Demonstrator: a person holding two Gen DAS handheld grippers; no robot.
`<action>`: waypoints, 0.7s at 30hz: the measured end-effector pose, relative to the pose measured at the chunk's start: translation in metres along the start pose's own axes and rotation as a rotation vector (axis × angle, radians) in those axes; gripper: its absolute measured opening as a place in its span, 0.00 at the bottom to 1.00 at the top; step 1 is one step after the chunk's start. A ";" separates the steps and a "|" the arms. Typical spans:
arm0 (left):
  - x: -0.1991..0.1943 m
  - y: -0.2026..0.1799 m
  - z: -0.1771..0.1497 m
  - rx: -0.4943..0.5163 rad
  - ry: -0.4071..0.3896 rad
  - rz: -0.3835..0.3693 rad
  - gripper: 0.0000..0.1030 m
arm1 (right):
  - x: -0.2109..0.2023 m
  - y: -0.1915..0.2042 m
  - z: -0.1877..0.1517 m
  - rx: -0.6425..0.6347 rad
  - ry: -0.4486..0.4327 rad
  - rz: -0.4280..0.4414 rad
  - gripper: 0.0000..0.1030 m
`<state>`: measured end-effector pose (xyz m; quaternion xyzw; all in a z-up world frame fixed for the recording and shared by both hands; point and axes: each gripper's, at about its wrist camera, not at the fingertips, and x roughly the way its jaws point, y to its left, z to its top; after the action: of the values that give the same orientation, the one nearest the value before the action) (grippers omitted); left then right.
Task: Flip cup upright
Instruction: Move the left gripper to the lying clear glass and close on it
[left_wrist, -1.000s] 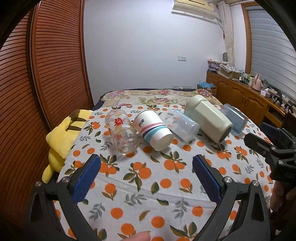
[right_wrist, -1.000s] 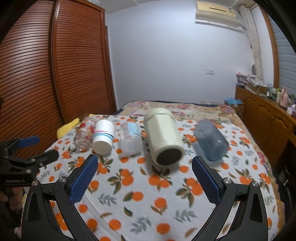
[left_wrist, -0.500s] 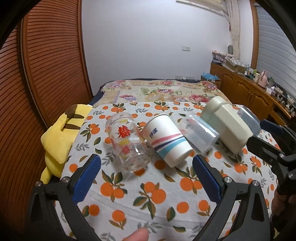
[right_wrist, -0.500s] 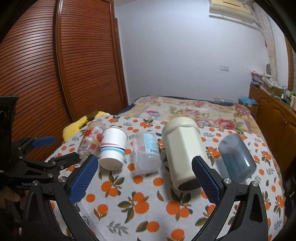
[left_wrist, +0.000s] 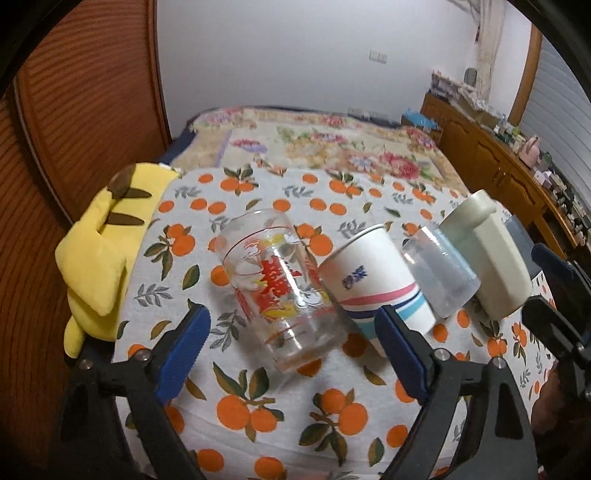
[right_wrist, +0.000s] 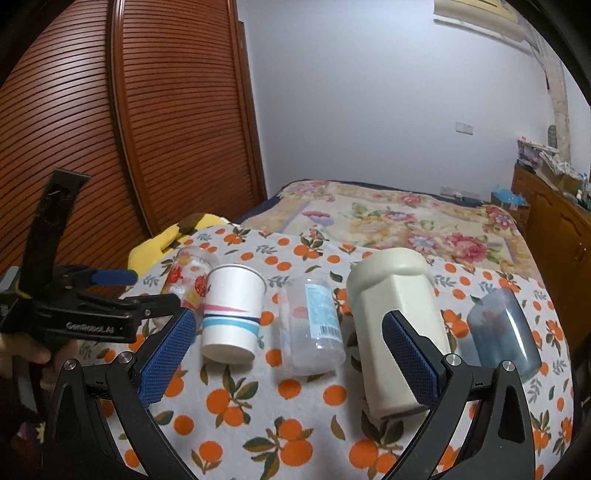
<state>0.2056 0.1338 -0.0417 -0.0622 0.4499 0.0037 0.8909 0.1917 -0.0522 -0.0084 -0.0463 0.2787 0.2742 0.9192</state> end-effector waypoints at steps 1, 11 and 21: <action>0.003 0.001 0.002 0.004 0.015 -0.001 0.85 | 0.001 0.000 0.000 -0.001 0.000 0.000 0.99; 0.028 0.012 0.017 -0.021 0.102 -0.037 0.67 | 0.008 0.004 0.001 0.000 0.010 0.013 0.99; 0.042 0.017 0.017 -0.077 0.144 -0.082 0.70 | 0.005 0.005 0.001 0.003 0.006 0.012 0.99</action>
<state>0.2426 0.1501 -0.0672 -0.1149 0.5092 -0.0198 0.8527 0.1928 -0.0457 -0.0096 -0.0440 0.2823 0.2790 0.9168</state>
